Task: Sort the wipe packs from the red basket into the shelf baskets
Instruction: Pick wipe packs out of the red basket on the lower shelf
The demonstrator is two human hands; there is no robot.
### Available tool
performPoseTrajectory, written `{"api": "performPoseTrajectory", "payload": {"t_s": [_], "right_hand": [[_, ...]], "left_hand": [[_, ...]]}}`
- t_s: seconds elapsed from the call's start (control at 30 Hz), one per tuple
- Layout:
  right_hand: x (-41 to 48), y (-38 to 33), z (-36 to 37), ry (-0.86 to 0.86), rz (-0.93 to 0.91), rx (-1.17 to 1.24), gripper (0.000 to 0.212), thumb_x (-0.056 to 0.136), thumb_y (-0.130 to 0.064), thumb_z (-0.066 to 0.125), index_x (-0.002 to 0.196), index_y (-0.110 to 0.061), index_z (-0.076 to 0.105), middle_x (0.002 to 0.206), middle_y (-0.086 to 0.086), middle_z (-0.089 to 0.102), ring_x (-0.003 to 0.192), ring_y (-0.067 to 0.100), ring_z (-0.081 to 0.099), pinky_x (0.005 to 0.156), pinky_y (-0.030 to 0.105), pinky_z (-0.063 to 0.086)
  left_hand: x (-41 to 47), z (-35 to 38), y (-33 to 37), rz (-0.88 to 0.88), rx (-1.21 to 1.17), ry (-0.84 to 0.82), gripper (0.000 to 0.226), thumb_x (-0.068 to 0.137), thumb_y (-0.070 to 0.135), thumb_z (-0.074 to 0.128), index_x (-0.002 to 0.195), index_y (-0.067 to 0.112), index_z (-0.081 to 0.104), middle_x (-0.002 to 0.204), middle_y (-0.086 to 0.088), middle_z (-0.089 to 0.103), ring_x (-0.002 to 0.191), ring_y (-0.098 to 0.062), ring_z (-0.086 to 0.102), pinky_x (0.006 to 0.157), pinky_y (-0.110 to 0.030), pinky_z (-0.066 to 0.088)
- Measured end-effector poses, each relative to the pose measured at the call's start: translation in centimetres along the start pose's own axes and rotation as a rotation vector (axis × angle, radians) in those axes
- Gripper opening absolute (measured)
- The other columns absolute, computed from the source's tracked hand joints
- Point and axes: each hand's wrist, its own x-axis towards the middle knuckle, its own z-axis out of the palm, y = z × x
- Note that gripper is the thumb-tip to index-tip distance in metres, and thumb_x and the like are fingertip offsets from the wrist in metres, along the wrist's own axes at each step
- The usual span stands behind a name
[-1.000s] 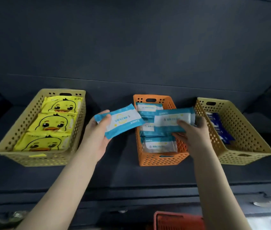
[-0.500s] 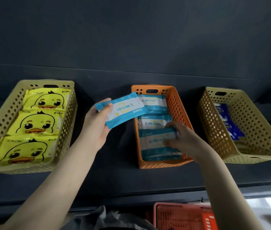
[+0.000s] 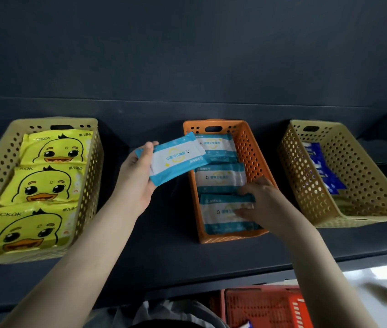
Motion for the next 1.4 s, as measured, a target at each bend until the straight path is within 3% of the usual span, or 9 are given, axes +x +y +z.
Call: {"api": "performPoseTrajectory", "payload": {"t_s": [0.17,0.23,0.33,0.47,0.63,0.8,0.97,1.07,1.4], "right_hand": [[0.7,0.0,-0.6,0.195,-0.087,0.086,0.040,0.082,-0.030,0.073,0.120,-0.023,0.061,0.116,-0.010,0.047,0.102,0.006,0.050,0.073,0.003,0.041],[1.5,-0.8,-1.0,0.316,-0.111,0.272,0.030,0.088,-0.033,0.067,0.116,-0.022,0.064,0.109,-0.013,0.056,0.095,0.003,0.055,0.074,0.009,0.047],[3.4,-2.5,-1.4,0.164,-0.006,0.779,0.028,0.093,-0.042,0.057,0.113,-0.024,0.063,0.104,-0.006,0.070,0.098,0.013,0.067,0.086,0.036,0.057],[5.9,-4.5,-0.9,-0.114,0.185,1.214,0.043,0.086,-0.049,0.064,0.115,-0.017,0.063,0.104,0.004,0.074,0.097,0.021,0.070,0.080,0.034,0.056],[8.1,-5.4,-0.9,0.058,0.190,1.686,0.015,0.089,-0.012,0.065,0.103,-0.009,0.064,0.094,0.010,0.069,0.080,0.022,0.069,0.074,0.033,0.055],[10.5,-2.7,-4.8,0.413,-0.047,1.115,0.026,0.094,-0.003,0.054,0.119,-0.010,0.055,0.108,0.005,0.066,0.098,0.020,0.065,0.080,0.035,0.055],[14.2,-3.3,-6.8,0.074,-0.273,0.232,0.050,0.092,-0.010,0.054,0.140,-0.022,0.044,0.128,-0.002,0.056,0.115,0.018,0.054,0.093,0.030,0.043],[15.4,-3.9,-4.7,0.123,-0.265,-0.121,0.054,0.089,-0.029,0.060,0.139,-0.036,0.043,0.141,-0.004,0.045,0.131,0.025,0.036,0.108,0.041,0.027],[14.2,-1.2,0.0,0.330,-0.282,0.117,0.035,0.092,-0.025,0.061,0.127,-0.027,0.061,0.132,0.000,0.050,0.126,0.026,0.042,0.106,0.028,0.029]], "left_hand": [[0.0,0.2,0.4,0.010,0.026,-0.017,0.022,0.097,0.032,0.054,0.111,0.019,0.065,0.105,-0.003,0.074,0.097,-0.017,0.071,0.077,-0.035,0.058],[0.0,0.6,0.8,0.005,0.034,-0.033,0.021,0.097,0.030,0.055,0.113,0.019,0.063,0.102,-0.003,0.075,0.093,-0.017,0.072,0.075,-0.034,0.059],[0.2,1.6,1.2,-0.026,0.051,-0.060,0.018,0.096,0.026,0.057,0.111,0.017,0.062,0.098,-0.004,0.075,0.090,-0.018,0.072,0.073,-0.034,0.058],[0.5,3.5,1.4,-0.041,0.049,-0.097,0.006,0.096,0.019,0.057,0.092,0.017,0.060,0.090,-0.003,0.074,0.081,-0.016,0.072,0.072,-0.034,0.058],[1.4,4.8,0.5,0.151,0.163,-0.213,0.012,0.093,0.004,0.057,0.084,0.009,0.063,0.086,-0.002,0.071,0.084,-0.014,0.065,0.082,-0.031,0.050],[3.5,4.0,0.3,0.241,0.493,-0.137,0.023,0.094,0.015,0.060,0.116,0.021,0.061,0.115,0.013,0.063,0.106,0.004,0.057,0.087,-0.012,0.042],[4.4,4.0,-1.0,0.068,0.600,-0.231,0.039,0.091,0.025,0.065,0.128,0.025,0.052,0.122,0.013,0.060,0.105,0.001,0.057,0.086,-0.018,0.043],[4.7,3.6,-1.5,0.057,0.596,-0.235,0.040,0.091,0.027,0.065,0.130,0.029,0.054,0.125,0.012,0.062,0.111,-0.004,0.058,0.093,-0.025,0.045],[4.5,3.3,-1.6,0.038,0.589,-0.260,0.043,0.095,0.024,0.059,0.137,0.031,0.050,0.129,0.017,0.057,0.114,0.005,0.052,0.093,-0.017,0.041]]}}
